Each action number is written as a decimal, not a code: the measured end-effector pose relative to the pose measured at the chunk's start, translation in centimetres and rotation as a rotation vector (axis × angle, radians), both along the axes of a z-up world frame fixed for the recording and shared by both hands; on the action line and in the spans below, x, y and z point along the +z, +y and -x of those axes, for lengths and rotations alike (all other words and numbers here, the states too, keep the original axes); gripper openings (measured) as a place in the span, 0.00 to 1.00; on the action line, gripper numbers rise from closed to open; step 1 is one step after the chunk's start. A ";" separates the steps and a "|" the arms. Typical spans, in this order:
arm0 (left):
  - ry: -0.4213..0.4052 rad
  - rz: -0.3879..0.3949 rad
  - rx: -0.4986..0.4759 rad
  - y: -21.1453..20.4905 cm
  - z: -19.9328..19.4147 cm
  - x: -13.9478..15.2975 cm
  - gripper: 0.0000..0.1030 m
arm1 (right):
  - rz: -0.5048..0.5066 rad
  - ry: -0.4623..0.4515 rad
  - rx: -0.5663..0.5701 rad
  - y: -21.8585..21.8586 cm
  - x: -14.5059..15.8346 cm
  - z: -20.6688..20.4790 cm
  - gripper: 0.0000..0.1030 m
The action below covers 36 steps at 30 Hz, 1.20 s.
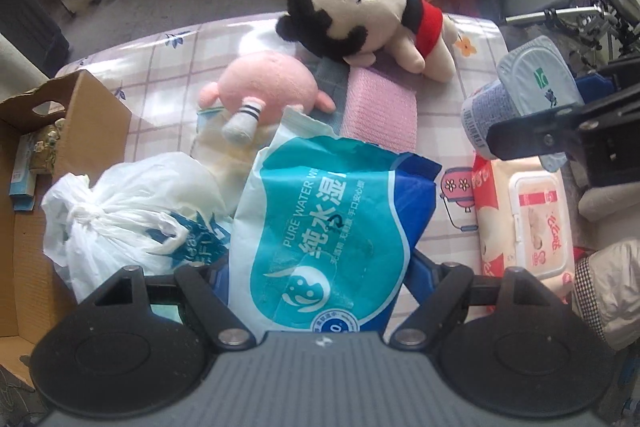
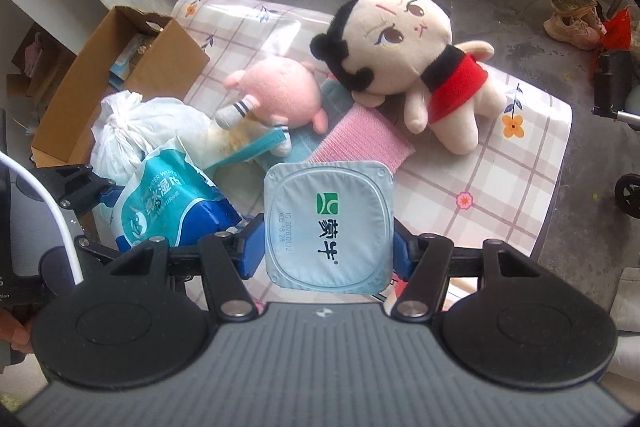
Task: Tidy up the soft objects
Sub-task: 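Carry the wipes pack and yogurt cup over the cardboard box with both grippers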
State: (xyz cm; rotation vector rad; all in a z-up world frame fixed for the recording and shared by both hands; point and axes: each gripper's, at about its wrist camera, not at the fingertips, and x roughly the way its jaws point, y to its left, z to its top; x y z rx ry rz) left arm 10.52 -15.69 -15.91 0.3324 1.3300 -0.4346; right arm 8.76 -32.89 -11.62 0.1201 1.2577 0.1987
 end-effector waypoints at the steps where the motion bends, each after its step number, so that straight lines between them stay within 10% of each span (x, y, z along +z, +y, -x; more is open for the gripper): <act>1: -0.014 0.014 0.014 0.5 -0.5 0.7 0.78 | -0.002 -0.012 0.000 0.6 0.6 -0.2 0.58; 21: -0.188 0.024 0.221 26.1 -10.8 8.2 0.78 | -0.125 -0.115 0.042 29.2 6.0 -11.7 0.58; 36: -0.079 -0.132 0.214 39.2 -19.3 -4.2 0.78 | -0.068 0.054 0.132 45.6 -5.8 -21.6 0.58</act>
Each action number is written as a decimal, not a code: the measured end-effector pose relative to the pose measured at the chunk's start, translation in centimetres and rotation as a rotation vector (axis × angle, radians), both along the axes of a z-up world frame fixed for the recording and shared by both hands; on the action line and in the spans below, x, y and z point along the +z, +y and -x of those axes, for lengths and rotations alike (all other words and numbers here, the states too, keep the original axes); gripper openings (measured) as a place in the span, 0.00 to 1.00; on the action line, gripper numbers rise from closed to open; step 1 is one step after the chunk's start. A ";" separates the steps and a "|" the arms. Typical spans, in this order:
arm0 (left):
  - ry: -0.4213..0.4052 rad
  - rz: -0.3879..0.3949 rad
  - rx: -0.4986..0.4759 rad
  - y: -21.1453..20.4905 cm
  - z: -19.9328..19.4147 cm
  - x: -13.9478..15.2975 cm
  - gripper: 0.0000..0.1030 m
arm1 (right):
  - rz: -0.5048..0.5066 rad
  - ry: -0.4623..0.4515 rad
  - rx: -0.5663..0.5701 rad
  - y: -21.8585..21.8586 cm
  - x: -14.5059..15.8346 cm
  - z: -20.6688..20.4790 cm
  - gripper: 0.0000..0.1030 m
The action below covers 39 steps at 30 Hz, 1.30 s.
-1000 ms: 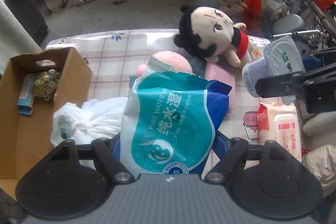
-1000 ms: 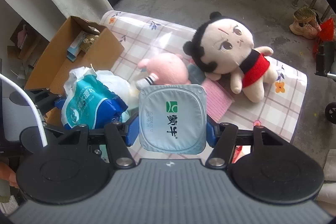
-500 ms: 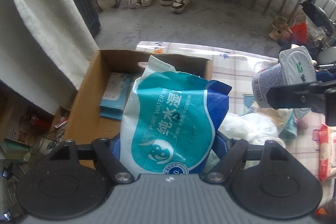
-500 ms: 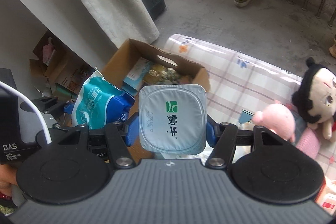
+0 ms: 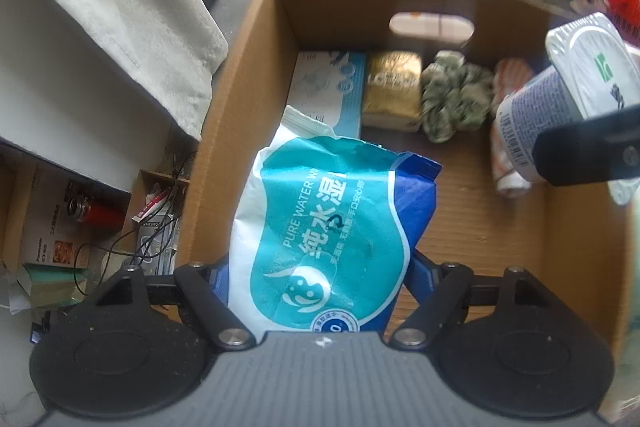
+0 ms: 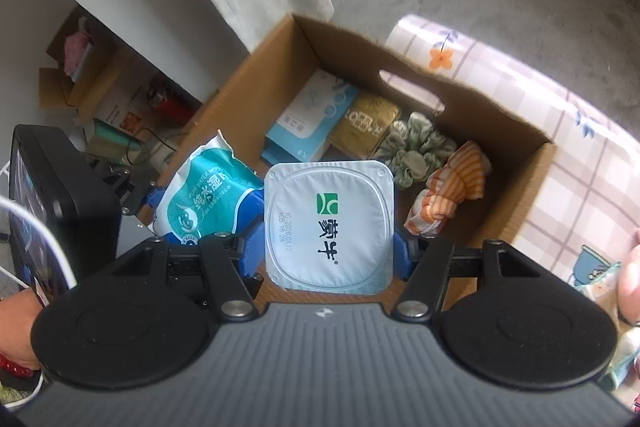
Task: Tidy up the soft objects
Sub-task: 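Carry the wipes pack and yogurt cup over the cardboard box with both grippers, then open both grippers to drop the wipes pack and yogurt cup into the box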
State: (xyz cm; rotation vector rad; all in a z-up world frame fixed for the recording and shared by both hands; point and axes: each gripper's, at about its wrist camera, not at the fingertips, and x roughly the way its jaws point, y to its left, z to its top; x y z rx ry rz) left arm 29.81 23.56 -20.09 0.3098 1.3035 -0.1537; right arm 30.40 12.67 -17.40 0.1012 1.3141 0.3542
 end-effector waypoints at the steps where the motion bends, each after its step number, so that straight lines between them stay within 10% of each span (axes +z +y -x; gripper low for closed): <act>1: 0.008 -0.012 -0.008 0.2 -0.2 -1.0 0.78 | 0.004 0.019 0.000 0.0 -1.1 -0.4 0.58; 22: 0.087 -0.058 -0.102 0.0 -0.7 -8.9 0.81 | 0.028 0.118 -0.032 0.7 -8.9 -4.7 0.58; 39: 0.048 -0.061 -0.145 0.6 1.0 -6.4 0.87 | -0.037 0.131 -0.091 2.4 -11.3 -6.0 0.62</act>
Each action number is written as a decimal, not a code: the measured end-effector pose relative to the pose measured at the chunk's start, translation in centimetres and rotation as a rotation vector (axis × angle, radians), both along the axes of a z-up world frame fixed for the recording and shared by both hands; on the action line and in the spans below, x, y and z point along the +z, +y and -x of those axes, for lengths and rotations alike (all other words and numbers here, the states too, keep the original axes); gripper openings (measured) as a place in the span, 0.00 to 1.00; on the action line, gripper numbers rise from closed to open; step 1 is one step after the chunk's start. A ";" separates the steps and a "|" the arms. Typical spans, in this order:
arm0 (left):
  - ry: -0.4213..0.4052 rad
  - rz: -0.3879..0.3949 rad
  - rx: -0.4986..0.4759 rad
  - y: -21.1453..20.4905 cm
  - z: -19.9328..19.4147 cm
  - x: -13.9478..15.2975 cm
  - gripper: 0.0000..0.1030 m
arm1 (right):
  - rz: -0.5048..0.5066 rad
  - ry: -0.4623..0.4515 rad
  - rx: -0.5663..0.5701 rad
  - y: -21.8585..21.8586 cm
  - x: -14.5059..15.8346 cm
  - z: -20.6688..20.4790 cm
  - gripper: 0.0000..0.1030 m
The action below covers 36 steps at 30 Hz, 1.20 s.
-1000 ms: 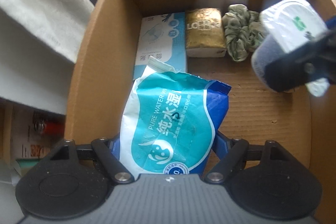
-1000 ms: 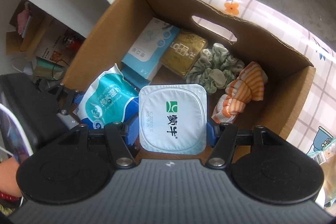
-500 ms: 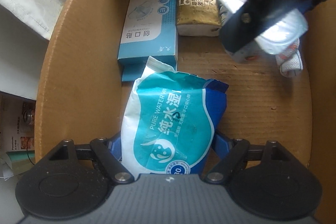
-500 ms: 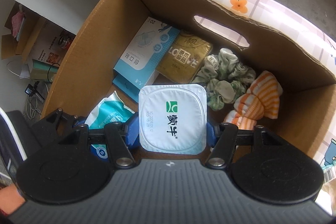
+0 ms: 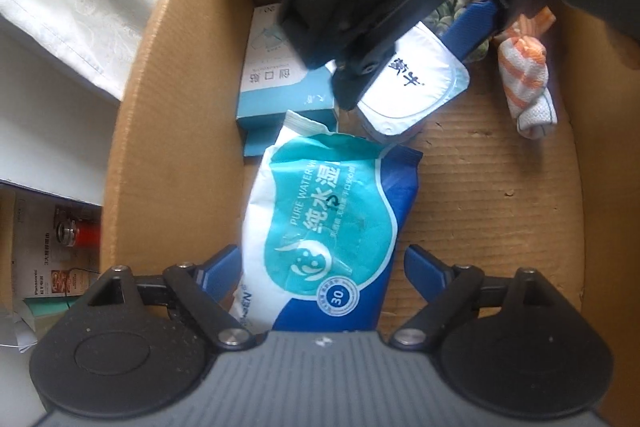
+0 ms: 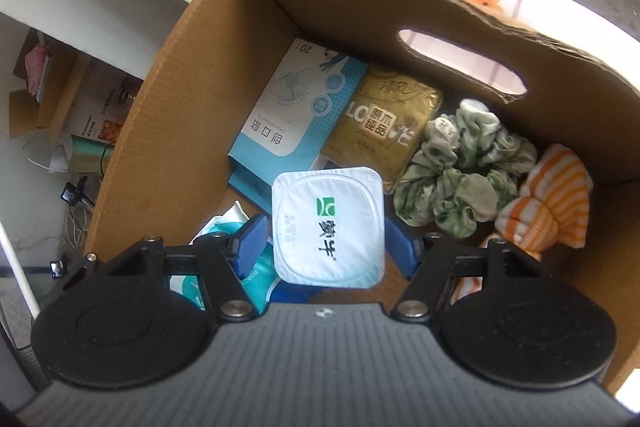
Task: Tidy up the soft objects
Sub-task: 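Open both grippers to drop the wipes pack and yogurt cup into the box, then move the right gripper toward the pink sponge while the left approaches the pink plush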
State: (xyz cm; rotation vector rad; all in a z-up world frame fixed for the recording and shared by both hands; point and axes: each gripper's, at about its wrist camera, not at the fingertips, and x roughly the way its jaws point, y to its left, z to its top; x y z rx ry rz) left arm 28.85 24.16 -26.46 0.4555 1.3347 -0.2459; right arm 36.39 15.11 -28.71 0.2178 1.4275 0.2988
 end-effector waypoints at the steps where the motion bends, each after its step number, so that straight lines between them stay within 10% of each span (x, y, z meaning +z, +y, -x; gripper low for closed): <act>1: -0.003 -0.002 0.000 0.1 -0.2 0.5 0.87 | -0.007 0.002 -0.016 -0.5 0.6 0.2 0.62; 9: -0.025 0.009 -0.002 0.8 1.2 4.2 0.70 | -0.150 0.121 -0.144 -3.3 3.0 3.9 0.51; 18: 0.051 0.010 -0.048 1.1 2.8 3.3 0.60 | -0.297 0.316 -0.203 0.2 -4.3 4.7 0.26; 36: 0.013 -0.008 -0.011 1.0 3.3 4.7 0.78 | -0.257 0.121 -0.157 -1.0 2.2 5.7 0.33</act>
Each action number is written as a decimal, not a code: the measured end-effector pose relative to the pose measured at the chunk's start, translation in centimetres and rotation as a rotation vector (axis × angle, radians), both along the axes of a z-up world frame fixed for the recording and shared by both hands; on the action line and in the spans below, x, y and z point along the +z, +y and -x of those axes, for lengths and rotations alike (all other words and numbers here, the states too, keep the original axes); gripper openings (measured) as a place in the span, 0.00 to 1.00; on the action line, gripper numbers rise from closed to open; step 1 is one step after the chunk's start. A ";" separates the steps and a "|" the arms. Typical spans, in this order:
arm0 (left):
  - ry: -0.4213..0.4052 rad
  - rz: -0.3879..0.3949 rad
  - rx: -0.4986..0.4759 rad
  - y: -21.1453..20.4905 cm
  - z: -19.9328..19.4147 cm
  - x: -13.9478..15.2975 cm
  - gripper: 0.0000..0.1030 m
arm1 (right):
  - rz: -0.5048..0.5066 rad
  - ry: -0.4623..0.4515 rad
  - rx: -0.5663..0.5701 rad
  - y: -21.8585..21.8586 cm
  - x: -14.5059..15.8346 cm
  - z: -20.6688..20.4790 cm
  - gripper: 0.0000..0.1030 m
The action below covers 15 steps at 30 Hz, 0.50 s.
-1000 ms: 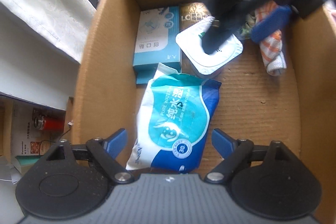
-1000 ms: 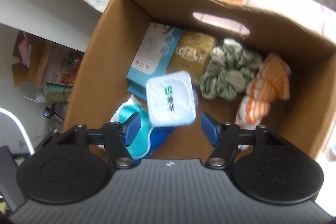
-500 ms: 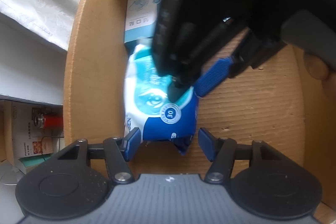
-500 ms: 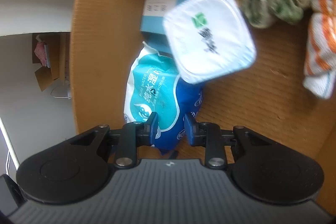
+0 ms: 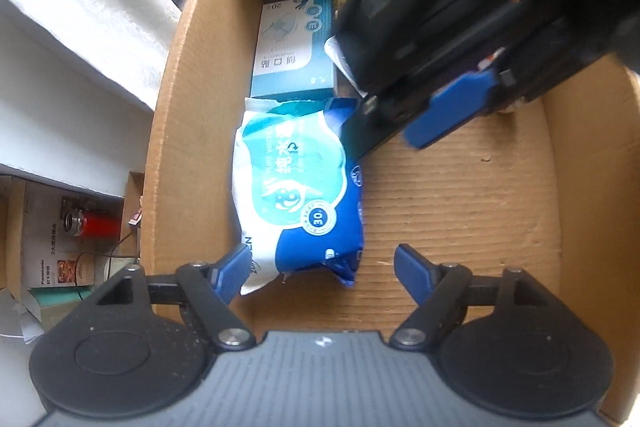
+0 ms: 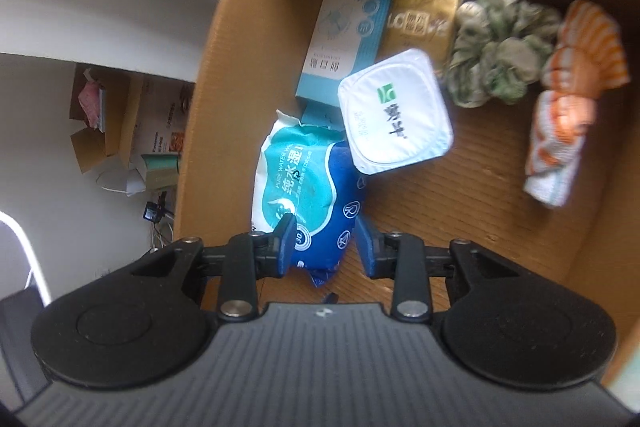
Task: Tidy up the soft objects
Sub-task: 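Move the right gripper toward the pink sponge while the left approaches the pink plush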
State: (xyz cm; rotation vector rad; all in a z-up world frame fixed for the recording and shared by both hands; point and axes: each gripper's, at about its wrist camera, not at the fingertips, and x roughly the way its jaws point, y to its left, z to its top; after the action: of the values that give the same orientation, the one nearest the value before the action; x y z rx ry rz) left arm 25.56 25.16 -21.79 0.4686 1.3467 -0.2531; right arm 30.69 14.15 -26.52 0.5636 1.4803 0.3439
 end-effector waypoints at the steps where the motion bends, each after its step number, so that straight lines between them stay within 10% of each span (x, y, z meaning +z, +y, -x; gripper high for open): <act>1: 0.000 0.004 0.004 -0.1 0.1 0.3 0.78 | 0.001 -0.020 -0.009 -0.7 0.7 0.4 0.34; 15: -0.061 0.014 0.050 -3.7 2.8 4.6 0.80 | -0.121 -0.268 -0.294 -17.0 10.4 11.4 0.50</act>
State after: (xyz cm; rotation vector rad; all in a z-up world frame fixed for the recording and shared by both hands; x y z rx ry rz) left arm 22.80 21.43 -17.18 0.4271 1.2942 -0.2057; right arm 19.27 -2.83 -16.16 0.7896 1.1056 0.2674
